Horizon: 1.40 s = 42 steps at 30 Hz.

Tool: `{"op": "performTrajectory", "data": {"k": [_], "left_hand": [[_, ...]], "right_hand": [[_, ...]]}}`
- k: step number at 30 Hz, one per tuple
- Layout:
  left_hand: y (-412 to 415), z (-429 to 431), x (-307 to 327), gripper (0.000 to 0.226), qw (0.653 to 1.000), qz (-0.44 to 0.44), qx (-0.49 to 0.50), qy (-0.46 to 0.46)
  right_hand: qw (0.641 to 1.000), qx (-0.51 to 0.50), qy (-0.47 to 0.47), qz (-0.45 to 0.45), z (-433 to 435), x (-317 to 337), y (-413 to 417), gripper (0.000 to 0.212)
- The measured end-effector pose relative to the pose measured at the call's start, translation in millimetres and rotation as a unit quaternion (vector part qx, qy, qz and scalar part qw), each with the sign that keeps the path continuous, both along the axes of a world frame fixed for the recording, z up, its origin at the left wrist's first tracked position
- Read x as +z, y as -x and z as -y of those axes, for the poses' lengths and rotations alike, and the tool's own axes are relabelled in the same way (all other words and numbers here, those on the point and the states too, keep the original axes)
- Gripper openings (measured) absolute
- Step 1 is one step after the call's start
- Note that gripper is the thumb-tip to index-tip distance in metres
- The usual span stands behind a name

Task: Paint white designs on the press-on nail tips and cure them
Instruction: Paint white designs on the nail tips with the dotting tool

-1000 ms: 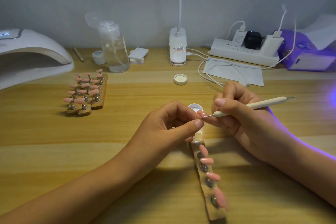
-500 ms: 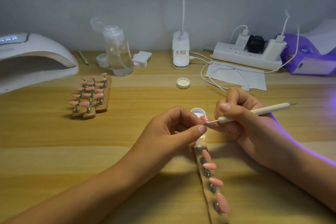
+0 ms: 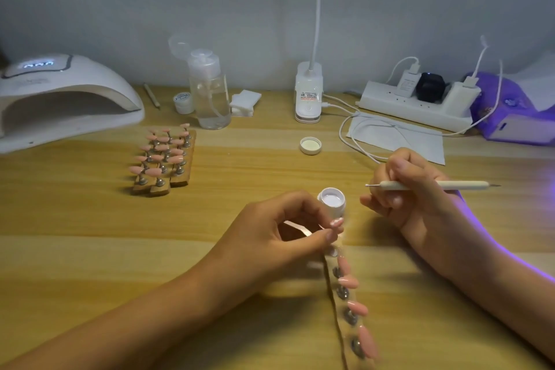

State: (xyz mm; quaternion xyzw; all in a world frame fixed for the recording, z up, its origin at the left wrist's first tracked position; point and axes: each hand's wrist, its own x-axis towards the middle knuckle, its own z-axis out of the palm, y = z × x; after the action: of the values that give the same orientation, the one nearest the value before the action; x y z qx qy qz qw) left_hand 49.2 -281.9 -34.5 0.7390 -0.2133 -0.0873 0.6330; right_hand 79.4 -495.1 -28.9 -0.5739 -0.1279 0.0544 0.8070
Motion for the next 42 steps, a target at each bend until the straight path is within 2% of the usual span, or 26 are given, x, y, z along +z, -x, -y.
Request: {"op": "performTrajectory", "data": {"k": [7,9,12,16,20,24,26,29,33,37,42], "left_hand": [[-9.2,0.6,-10.9,0.01,0.992,0.071,-0.002,-0.105],[-9.6,1.9,-11.9,0.01,0.99,0.078,-0.008,-0.119],[-8.4,5.5,-9.9,0.012,0.986,0.085,-0.007,-0.14],[-6.2,4.4,-4.4,0.01,0.984,0.082,0.001,-0.161],[-5.6,4.2,-4.7,0.012,0.981,0.091,0.014,-0.17],[-5.5,4.8,-5.7,0.013,0.98,0.096,0.01,-0.172],[-7.0,4.1,-4.8,0.013,0.983,0.086,0.002,-0.164],[-13.4,-2.5,-1.8,0.012,0.985,0.057,-0.054,-0.156],[-17.8,-10.8,-0.6,0.013,0.984,0.035,-0.12,-0.13],[-14.5,-7.9,-4.7,0.008,0.985,0.077,-0.082,-0.131],[-12.9,-5.8,-5.8,0.008,0.969,0.161,-0.045,-0.183]], "right_hand": [[0.999,-0.022,0.008,0.029,2.9,-5.2,-5.5,0.03],[0.998,-0.049,0.022,0.039,2.6,-5.0,-6.1,0.027],[0.991,-0.066,0.087,0.077,1.0,-3.6,-4.2,0.009],[0.98,-0.091,0.133,0.117,-4.7,1.7,1.9,0.01],[0.976,-0.137,0.128,0.107,-6.1,0.7,-1.0,0.013],[0.965,-0.161,0.157,0.133,-2.6,-4.9,-1.1,0.004],[0.965,-0.157,0.17,0.126,2.1,-7.7,-0.9,0.01],[0.973,-0.142,0.146,0.111,5.5,-9.5,-2.2,0.017],[0.977,-0.15,0.118,0.097,1.6,-8.9,-4.2,0.014],[0.963,-0.177,0.163,0.124,-2.7,-5.0,-0.2,0.014],[0.944,-0.162,0.236,0.165,-9.1,5.1,0.1,0.009]]}}
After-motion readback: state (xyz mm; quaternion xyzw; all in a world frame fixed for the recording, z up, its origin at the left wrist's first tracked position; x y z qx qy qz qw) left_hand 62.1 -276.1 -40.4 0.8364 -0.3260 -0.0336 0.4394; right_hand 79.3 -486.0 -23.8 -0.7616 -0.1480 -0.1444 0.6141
